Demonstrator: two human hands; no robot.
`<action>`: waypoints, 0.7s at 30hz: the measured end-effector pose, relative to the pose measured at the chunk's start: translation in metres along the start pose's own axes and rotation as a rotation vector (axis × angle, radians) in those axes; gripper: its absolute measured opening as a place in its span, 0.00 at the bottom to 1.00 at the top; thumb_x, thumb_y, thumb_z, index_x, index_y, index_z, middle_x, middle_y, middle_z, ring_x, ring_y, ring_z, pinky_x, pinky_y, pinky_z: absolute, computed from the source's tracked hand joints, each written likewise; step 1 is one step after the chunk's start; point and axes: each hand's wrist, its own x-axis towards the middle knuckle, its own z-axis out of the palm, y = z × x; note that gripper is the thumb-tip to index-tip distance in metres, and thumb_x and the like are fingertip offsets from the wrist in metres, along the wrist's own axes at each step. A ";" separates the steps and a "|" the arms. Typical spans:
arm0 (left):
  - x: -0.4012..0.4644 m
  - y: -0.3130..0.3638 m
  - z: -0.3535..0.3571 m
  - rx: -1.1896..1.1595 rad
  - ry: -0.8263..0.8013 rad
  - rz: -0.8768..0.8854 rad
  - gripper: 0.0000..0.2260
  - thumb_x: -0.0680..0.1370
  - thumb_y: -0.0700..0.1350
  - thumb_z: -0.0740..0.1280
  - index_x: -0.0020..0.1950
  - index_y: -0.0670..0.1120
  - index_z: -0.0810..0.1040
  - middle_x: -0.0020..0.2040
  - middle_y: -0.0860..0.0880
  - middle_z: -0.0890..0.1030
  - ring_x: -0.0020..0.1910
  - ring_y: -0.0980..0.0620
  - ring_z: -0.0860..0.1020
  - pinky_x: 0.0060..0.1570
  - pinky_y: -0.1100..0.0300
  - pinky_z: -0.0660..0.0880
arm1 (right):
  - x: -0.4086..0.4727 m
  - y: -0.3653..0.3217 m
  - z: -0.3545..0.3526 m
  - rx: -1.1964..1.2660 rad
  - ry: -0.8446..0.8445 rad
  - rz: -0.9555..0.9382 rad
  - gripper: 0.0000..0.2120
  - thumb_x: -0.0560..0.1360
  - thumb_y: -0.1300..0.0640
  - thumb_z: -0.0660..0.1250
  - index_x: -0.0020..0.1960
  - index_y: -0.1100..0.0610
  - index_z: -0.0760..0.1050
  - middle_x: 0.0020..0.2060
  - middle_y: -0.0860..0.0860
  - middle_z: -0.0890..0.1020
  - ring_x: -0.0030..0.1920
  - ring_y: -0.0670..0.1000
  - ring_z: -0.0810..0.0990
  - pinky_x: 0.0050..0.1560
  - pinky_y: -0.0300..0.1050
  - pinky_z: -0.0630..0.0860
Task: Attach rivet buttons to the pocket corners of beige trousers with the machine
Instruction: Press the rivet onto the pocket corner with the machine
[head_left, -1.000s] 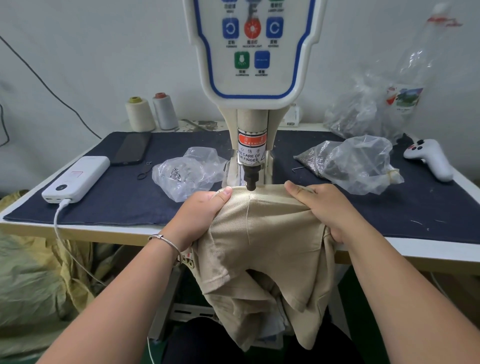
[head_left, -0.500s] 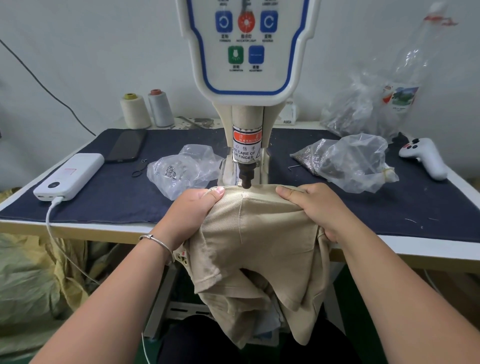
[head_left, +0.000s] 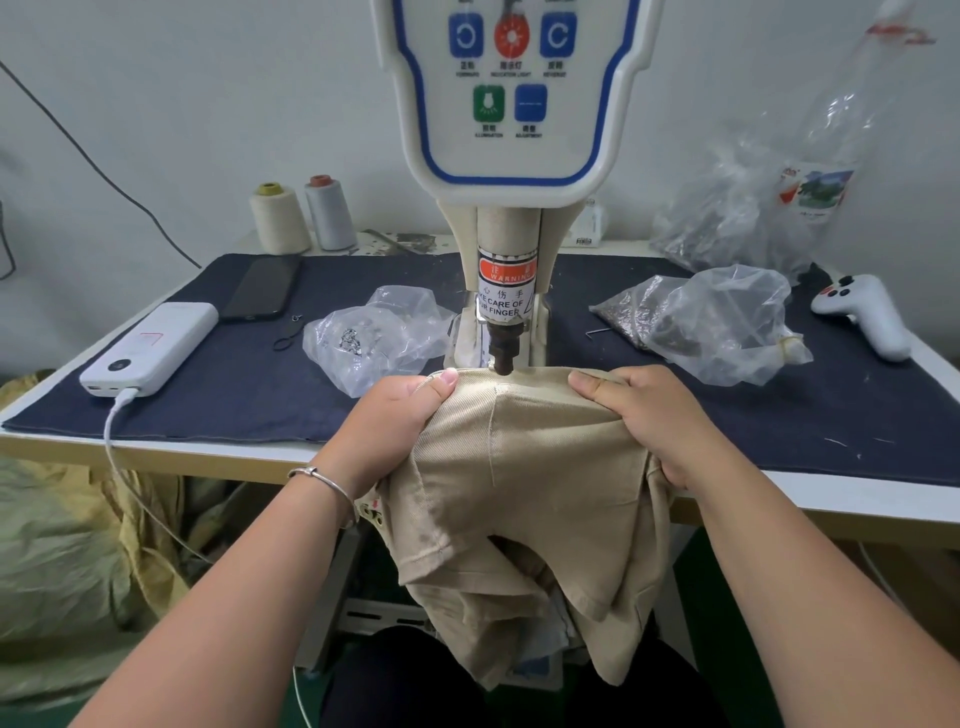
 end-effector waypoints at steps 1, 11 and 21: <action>0.000 0.002 0.000 0.005 0.007 -0.011 0.23 0.82 0.57 0.61 0.34 0.45 0.63 0.34 0.47 0.63 0.33 0.52 0.63 0.35 0.58 0.61 | 0.001 0.000 0.001 -0.010 0.012 0.000 0.28 0.72 0.43 0.71 0.38 0.70 0.72 0.34 0.55 0.70 0.35 0.53 0.69 0.40 0.47 0.63; 0.007 0.004 -0.005 0.091 -0.092 -0.046 0.15 0.78 0.55 0.63 0.38 0.45 0.71 0.37 0.46 0.68 0.38 0.50 0.65 0.43 0.54 0.62 | 0.005 0.004 0.005 -0.294 0.106 -0.067 0.20 0.73 0.46 0.70 0.33 0.59 0.69 0.28 0.53 0.67 0.30 0.50 0.67 0.34 0.46 0.61; 0.011 -0.002 -0.007 0.112 -0.056 -0.035 0.17 0.81 0.51 0.64 0.35 0.46 0.67 0.33 0.48 0.65 0.33 0.52 0.64 0.39 0.54 0.61 | 0.007 0.006 0.003 -0.237 0.109 -0.051 0.19 0.73 0.46 0.70 0.33 0.56 0.67 0.27 0.51 0.66 0.29 0.49 0.66 0.34 0.46 0.60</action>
